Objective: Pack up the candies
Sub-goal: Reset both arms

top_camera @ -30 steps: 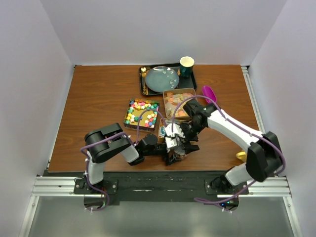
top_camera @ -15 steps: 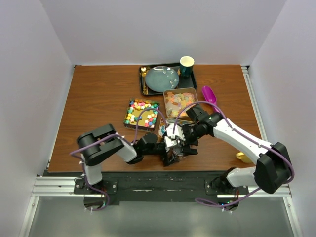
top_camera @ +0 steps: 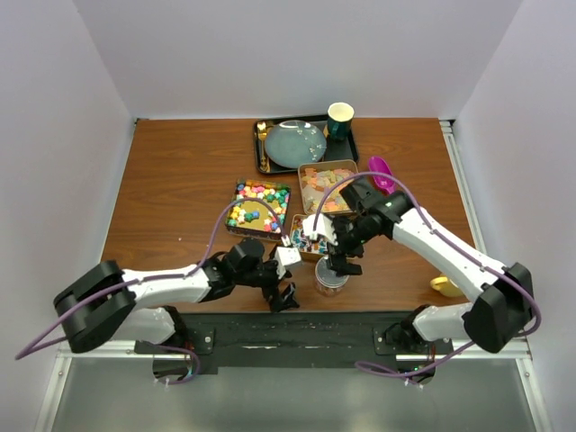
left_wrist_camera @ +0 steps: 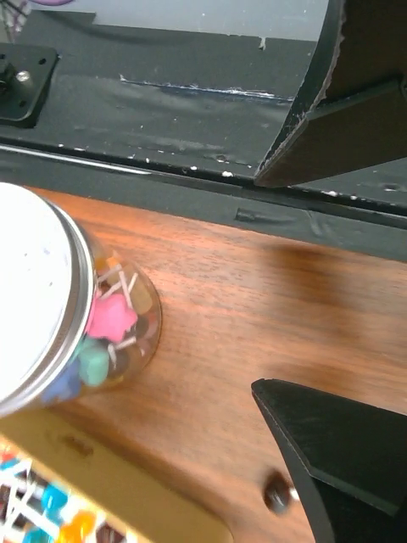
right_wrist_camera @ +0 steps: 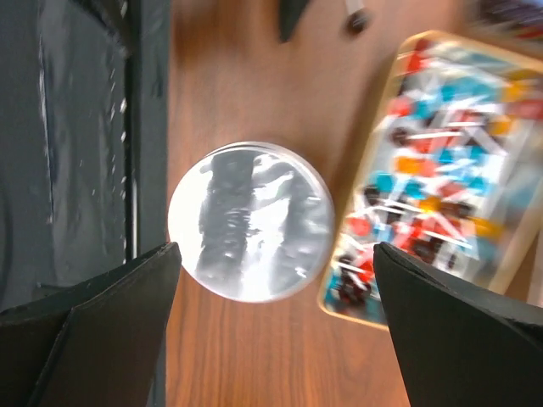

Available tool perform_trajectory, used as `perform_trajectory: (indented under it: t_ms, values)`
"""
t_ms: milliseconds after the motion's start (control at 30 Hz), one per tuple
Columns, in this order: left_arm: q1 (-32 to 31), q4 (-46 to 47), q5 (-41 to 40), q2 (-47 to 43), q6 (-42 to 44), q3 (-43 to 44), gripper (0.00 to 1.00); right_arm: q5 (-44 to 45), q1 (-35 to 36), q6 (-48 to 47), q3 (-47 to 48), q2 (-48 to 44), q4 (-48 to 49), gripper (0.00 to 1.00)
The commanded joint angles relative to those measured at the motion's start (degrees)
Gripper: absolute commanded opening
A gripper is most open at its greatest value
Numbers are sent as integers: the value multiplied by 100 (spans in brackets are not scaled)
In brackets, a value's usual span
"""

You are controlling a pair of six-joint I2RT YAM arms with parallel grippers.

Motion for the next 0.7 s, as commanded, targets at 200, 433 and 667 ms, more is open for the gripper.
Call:
perform_trajectory:
  t_ms: [200, 433, 667]
  values:
    - [874, -1535, -902, -755, 171, 1212, 100, 1740, -844, 3640, 593, -556, 1087, 99]
    - [3057, -1925, -1773, -668, 56, 2039, 100, 4757, -2113, 5518, 233, -881, 2292, 99]
    - [5094, -1670, -2472, 422, 116, 3120, 100, 4751, -2395, 5483, -145, -1470, 2346, 99]
